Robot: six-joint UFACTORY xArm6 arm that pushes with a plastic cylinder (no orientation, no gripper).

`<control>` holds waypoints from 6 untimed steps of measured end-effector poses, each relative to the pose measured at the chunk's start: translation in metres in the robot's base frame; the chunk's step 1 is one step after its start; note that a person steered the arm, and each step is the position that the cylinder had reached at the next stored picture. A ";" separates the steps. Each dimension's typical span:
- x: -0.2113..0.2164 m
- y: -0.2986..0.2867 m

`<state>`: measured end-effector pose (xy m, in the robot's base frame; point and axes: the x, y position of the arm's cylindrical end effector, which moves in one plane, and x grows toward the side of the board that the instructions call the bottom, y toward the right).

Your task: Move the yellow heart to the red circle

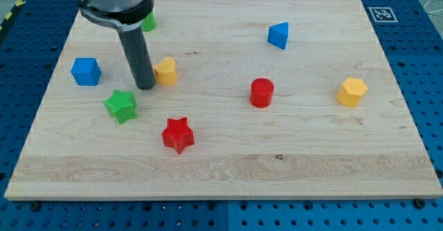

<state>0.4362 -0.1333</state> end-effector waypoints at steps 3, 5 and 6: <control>-0.070 0.079; -0.075 0.117; -0.041 0.169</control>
